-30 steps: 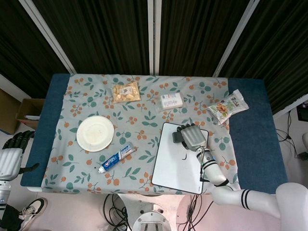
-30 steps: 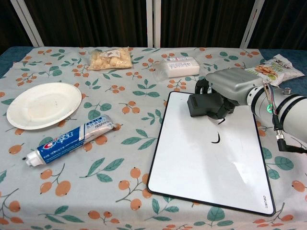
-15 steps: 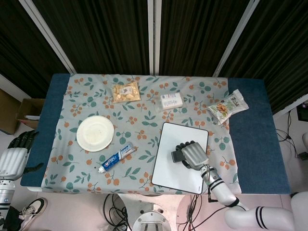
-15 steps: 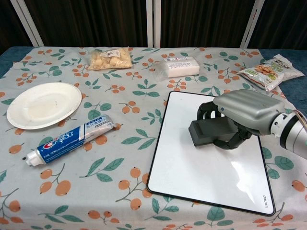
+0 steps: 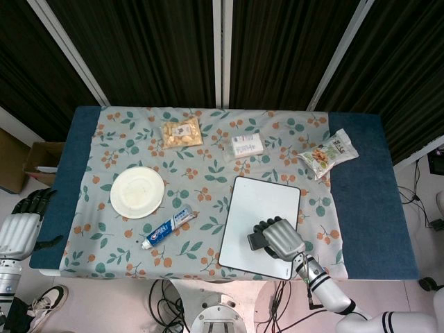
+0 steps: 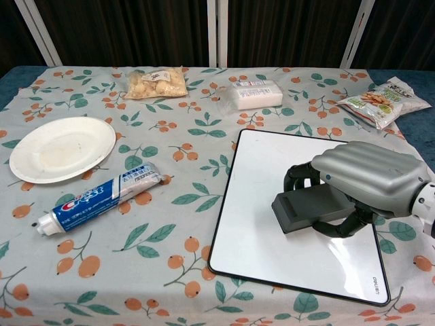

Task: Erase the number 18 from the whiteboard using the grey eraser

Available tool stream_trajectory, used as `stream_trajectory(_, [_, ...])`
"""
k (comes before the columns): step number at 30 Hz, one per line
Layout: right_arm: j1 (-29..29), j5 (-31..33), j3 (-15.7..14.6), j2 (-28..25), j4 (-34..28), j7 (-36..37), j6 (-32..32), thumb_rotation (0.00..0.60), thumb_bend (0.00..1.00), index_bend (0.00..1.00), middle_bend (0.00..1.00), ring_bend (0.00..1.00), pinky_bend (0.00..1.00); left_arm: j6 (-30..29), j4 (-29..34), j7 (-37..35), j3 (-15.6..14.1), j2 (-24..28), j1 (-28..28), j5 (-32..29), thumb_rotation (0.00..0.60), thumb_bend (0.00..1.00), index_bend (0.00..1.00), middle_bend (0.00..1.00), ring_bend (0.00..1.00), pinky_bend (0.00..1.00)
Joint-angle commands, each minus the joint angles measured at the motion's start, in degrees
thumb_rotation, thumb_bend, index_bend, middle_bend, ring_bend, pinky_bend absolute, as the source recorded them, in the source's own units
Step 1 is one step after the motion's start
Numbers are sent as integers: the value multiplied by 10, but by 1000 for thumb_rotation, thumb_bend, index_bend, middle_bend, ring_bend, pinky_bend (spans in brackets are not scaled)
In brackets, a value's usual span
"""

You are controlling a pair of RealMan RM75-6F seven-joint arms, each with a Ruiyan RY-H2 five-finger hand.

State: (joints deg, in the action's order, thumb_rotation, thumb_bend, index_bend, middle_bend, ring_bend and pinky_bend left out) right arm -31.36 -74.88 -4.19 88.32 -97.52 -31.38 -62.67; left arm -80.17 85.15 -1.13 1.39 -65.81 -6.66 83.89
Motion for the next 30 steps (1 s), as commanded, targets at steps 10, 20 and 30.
stream_trajectory(10, [-8, 22, 40, 46, 58, -20, 11, 600, 390, 896, 657, 591, 692, 1, -3, -3, 0, 2, 1, -2, 600, 45, 108, 88, 61, 168])
stream_trajectory(20, [-32, 80, 96, 91, 127, -32, 33, 600, 391, 902, 659, 592, 692, 3, -10, -5, -2, 1, 1, -2, 599, 46, 108, 89, 61, 168])
stream_trajectory(30, [-38, 86, 86, 95, 115, -35, 42, 600, 397, 908, 662, 598, 694, 3, -15, -8, -3, 1, 2, -4, 600, 46, 108, 89, 61, 167])
